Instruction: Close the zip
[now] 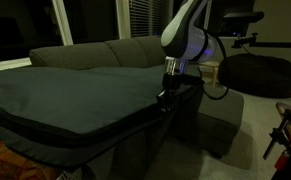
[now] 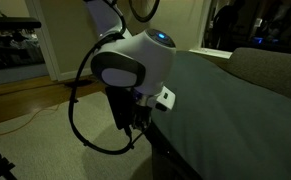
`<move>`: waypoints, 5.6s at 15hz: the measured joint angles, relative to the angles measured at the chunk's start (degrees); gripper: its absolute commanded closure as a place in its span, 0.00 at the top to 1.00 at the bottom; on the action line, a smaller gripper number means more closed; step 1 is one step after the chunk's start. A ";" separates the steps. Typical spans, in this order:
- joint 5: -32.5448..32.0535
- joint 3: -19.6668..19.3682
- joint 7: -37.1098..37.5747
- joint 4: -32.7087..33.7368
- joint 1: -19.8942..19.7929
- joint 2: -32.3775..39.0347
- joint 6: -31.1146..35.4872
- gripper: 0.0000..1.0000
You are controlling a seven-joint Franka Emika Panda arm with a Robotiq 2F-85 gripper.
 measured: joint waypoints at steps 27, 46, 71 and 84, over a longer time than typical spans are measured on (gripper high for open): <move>1.87 -0.95 -0.28 0.63 -0.72 -0.52 -1.48 0.03; 2.26 -8.99 -12.86 -2.71 -11.16 -9.97 -7.75 0.83; 1.19 -9.08 -16.59 -0.86 -4.21 -7.03 -18.78 1.00; 9.47 -5.63 -26.13 1.13 -3.33 -2.96 -19.42 1.00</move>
